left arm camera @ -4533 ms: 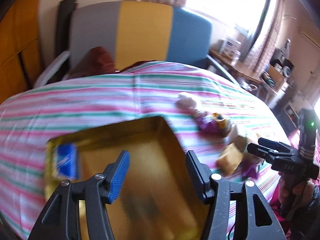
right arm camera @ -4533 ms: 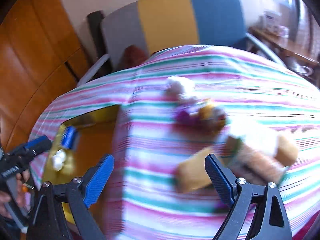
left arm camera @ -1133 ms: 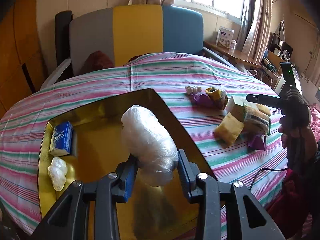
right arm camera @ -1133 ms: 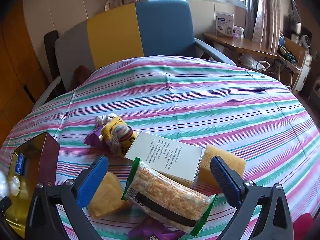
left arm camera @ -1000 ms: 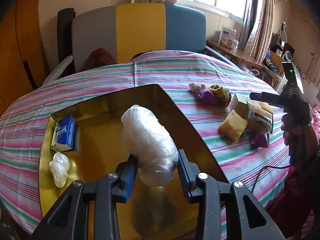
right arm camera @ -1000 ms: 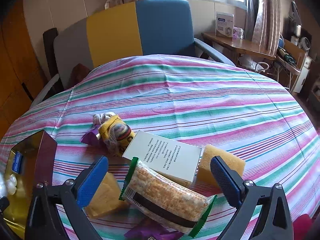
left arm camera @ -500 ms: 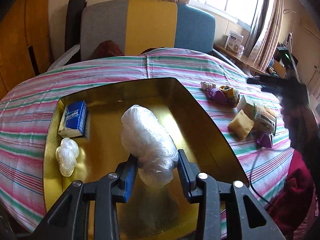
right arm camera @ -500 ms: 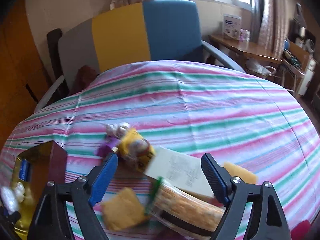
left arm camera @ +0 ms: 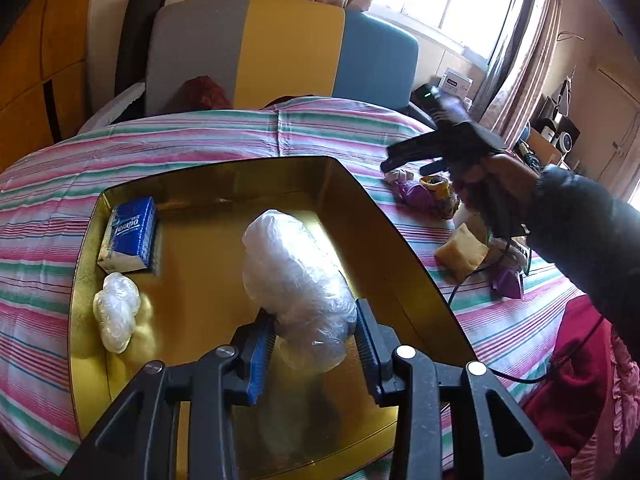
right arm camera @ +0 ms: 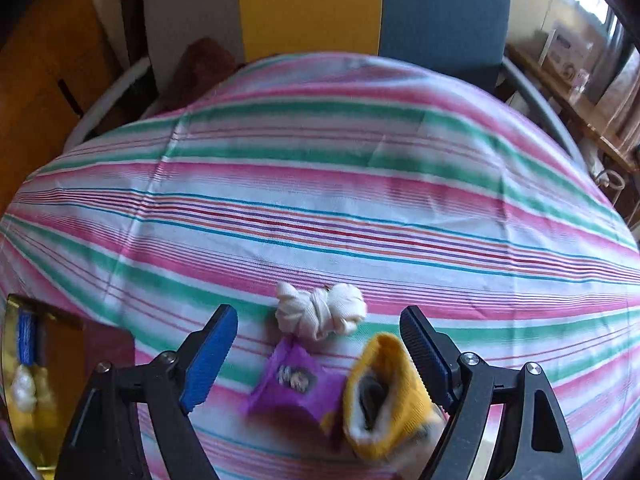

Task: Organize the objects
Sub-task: 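Carry the bundle over the gold tray with left gripper while right gripper grasps white knotted cloth, then lower the plastic bundle into the tray and open the left gripper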

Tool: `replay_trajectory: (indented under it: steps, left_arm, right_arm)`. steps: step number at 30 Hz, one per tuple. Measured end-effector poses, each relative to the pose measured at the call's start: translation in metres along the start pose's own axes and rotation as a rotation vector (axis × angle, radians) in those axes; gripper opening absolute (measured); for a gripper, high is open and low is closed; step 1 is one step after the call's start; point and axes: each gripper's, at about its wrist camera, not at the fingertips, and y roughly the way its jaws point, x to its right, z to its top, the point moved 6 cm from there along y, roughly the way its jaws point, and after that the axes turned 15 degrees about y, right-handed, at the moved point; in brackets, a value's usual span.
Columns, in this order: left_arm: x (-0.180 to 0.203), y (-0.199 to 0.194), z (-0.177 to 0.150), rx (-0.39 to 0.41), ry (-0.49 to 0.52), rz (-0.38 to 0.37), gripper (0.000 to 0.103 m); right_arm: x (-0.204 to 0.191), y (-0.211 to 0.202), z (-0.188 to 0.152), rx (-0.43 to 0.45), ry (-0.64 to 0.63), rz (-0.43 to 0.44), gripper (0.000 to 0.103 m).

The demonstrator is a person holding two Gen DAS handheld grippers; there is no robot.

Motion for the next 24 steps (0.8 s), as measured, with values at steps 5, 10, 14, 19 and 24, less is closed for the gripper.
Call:
replay_trajectory:
  steps: [5, 10, 14, 19, 24]
  left_arm:
    - [-0.004, 0.005, -0.003, -0.017, -0.019, -0.004, 0.038]
    - [-0.006, 0.005, -0.004, -0.021, -0.026, 0.003, 0.038]
    - [-0.008, -0.001, -0.004, -0.012, -0.027, 0.016, 0.038]
    - [-0.009, -0.010, -0.007, -0.005, -0.034, 0.035, 0.038]
    - [-0.010, -0.021, -0.010, 0.008, -0.037, 0.047, 0.038]
  right_arm:
    - [-0.003, 0.019, -0.007, -0.015, -0.018, -0.017, 0.045]
    - [-0.003, 0.016, -0.015, -0.011, -0.032, -0.014, 0.044]
    - [-0.020, 0.008, -0.026, -0.002, -0.074, 0.008, 0.043]
    - [-0.044, -0.001, -0.052, -0.023, -0.133, 0.072, 0.043]
    - [-0.051, -0.010, -0.079, -0.035, -0.200, 0.073, 0.043]
